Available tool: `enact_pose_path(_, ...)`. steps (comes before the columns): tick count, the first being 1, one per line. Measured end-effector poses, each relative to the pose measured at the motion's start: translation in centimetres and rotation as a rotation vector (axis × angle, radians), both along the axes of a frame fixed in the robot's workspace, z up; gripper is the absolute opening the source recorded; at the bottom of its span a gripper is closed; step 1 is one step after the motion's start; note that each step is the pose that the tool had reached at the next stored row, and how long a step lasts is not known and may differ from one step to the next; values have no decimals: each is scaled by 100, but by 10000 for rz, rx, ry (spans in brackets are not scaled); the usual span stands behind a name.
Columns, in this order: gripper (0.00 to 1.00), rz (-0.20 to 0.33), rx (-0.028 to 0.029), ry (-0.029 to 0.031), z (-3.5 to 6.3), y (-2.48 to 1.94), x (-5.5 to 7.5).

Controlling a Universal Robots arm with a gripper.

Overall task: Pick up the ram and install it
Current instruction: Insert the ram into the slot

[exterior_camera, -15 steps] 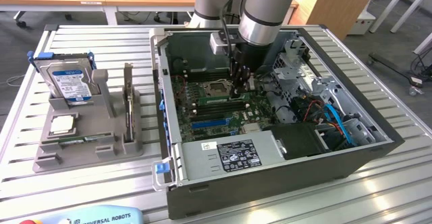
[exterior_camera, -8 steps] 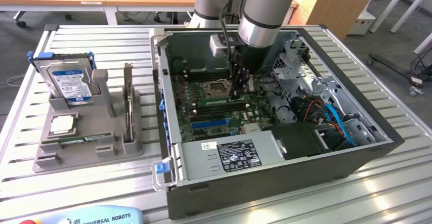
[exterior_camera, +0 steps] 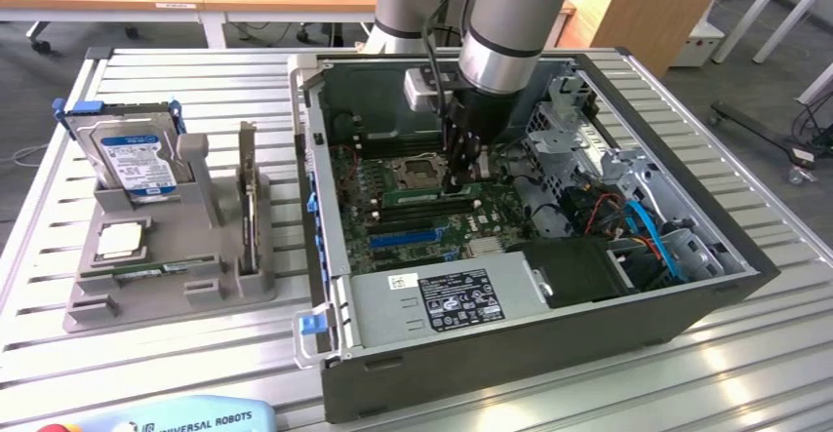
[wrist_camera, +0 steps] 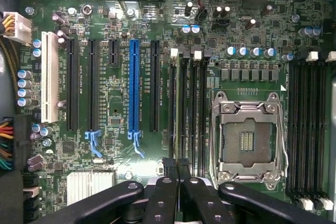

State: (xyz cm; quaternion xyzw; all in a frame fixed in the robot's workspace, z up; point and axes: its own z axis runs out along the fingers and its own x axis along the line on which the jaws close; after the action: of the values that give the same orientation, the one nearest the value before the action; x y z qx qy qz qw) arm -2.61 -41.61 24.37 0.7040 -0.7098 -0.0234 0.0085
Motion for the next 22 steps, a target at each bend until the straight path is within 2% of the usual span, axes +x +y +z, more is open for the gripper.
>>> enact_pose_path(22, 12, -14, -5, 2, -80, -3, 1)
